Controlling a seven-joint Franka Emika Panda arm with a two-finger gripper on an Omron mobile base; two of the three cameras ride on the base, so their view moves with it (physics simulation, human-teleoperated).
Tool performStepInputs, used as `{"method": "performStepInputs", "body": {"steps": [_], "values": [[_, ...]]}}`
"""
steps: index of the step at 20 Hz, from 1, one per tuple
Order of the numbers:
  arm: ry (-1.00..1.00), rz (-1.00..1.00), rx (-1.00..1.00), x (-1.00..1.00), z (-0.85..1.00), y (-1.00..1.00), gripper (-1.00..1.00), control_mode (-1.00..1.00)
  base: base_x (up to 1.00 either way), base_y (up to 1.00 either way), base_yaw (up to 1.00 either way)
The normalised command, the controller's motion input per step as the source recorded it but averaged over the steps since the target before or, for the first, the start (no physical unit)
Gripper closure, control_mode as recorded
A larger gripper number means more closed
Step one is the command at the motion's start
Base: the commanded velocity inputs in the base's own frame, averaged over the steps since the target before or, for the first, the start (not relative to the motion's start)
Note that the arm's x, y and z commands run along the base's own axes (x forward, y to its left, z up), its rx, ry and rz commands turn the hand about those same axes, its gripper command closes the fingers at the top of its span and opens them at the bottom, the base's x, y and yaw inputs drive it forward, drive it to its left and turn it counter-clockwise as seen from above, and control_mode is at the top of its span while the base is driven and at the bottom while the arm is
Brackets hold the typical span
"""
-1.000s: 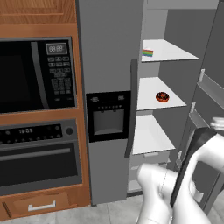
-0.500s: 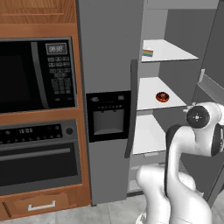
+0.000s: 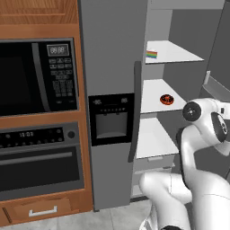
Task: Take the cake and donut from the fridge and place them on the empty tray on the dining counter.
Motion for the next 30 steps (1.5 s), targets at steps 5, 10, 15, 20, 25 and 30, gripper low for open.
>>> {"method": "performStepInputs", "body": {"steps": [5,10,15,20,25,30], "values": [[0.07,-0.07,0.0,0.52,-0.03,-0.98,-1.0,-1.0,0.0,0.0,0.0],[0.14,0.0,0.0,0.65,-0.21,-1.0,-1.0,-1.0,0.0,0.0,0.0],[0.08,0.0,0.0,0.49,-0.23,-1.0,-1.0,-1.0,0.0,0.0,0.0],[0.0,0.01,0.01,-0.36,0.17,-0.01,-1.0,-1.0,0.0,0.0,0.0],[-0.01,0.16,0.0,-0.85,0.22,0.75,-1.0,-1.0,0.0,0.0,0.0],[-0.01,0.28,0.0,-0.77,0.08,0.89,-1.0,-1.0,0.0,0.0,0.0]]}}
